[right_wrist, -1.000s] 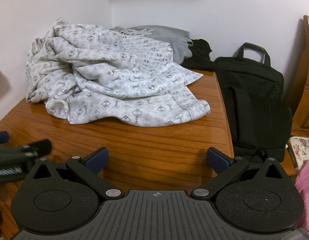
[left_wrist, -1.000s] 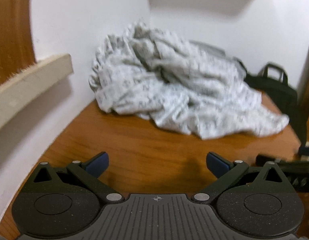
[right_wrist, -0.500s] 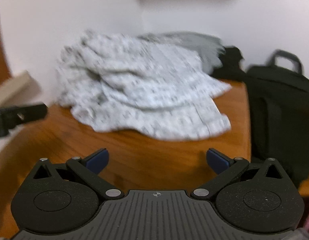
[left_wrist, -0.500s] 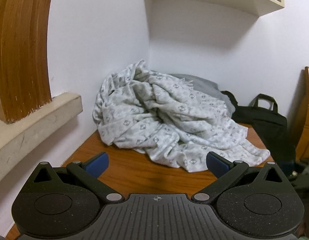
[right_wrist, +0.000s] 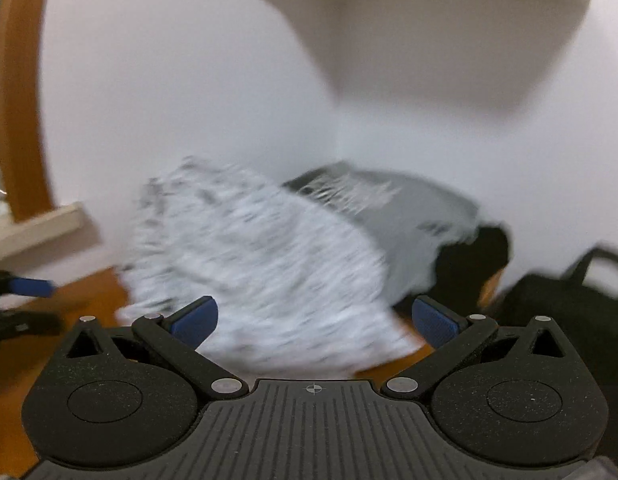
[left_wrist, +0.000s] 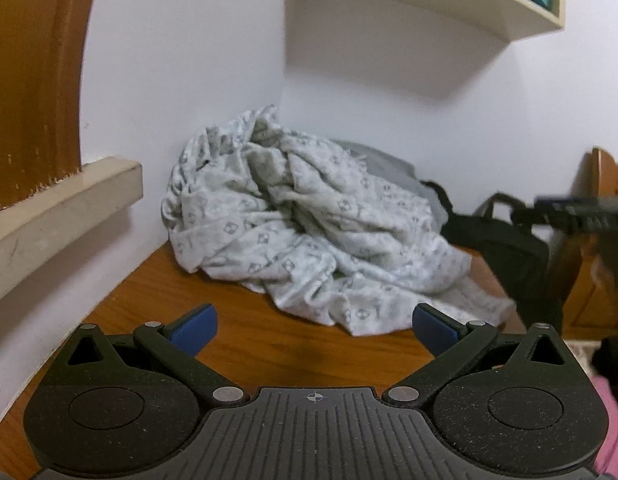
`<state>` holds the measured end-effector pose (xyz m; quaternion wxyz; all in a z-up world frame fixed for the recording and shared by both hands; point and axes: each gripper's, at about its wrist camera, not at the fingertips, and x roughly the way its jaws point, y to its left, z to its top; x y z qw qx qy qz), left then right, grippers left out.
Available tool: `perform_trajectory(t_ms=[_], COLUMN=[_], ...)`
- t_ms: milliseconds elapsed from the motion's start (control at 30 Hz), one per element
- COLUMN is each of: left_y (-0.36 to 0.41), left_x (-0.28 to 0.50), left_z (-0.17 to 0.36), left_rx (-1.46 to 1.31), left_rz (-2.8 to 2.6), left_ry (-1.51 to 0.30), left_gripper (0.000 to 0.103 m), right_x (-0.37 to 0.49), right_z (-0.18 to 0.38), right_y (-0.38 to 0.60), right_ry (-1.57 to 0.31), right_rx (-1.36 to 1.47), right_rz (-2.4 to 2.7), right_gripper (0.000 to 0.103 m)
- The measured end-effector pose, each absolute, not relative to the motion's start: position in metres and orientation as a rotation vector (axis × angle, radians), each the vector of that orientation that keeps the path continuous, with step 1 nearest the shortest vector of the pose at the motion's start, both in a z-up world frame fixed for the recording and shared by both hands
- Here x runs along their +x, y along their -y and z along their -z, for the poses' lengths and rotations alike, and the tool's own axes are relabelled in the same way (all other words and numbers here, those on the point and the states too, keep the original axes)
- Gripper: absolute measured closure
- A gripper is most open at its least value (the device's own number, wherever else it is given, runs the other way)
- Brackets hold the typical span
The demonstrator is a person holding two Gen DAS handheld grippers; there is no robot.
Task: Fold clothes
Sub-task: 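Reach both grippers into the white shirt pile and close on the fabric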
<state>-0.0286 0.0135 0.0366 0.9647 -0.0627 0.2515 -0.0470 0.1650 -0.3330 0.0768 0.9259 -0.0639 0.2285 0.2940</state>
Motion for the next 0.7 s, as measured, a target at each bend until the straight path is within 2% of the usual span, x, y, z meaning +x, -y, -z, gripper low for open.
perform_trajectory(t_ms=[33, 133, 200, 233, 300, 433, 667, 700], left_y=[-0.013, -0.013, -0.013, -0.012, -0.009, -0.003, 0.029, 0.032], left_x=[-0.028, -0.028, -0.029, -0.03, -0.032, -0.031, -0.022, -0.02], left_z=[-0.035, -0.031, -0.031, -0.033, -0.035, -0.039, -0.046, -0.048], left_rx=[-0.127, -0.131, -0.132, -0.128, -0.126, -0.22, -0.225, -0.232], left_rz=[0.095, 0.101, 0.101, 0.094, 0.083, 0.062, 0.002, -0.006], left_ry=[-0.514, -0.523, -0.52, -0.517, -0.505, -0.494, -0.494, -0.492], left_gripper=[0.0, 0.0, 0.0, 0.0, 0.0, 0.003, 0.007, 0.007], right_x=[0.172, 0.192, 0.199, 0.203, 0.21, 0.213, 0.212, 0.215], right_z=[-0.08, -0.089, -0.081, -0.076, -0.068, -0.05, -0.034, -0.032], right_y=[0.338, 0.349, 0.344, 0.341, 0.335, 0.321, 0.305, 0.304], right_ry=[-0.462, -0.449, -0.469, -0.479, -0.499, -0.538, -0.533, -0.545], right_rx=[-0.14, -0.169, -0.188, -0.198, -0.218, -0.303, -0.489, -0.51], right_rz=[-0.613, -0.649, -0.717, -0.751, -0.818, -0.941, -1.095, -1.113], right_gripper=[0.003, 0.025, 0.048, 0.051, 0.055, 0.055, 0.055, 0.06])
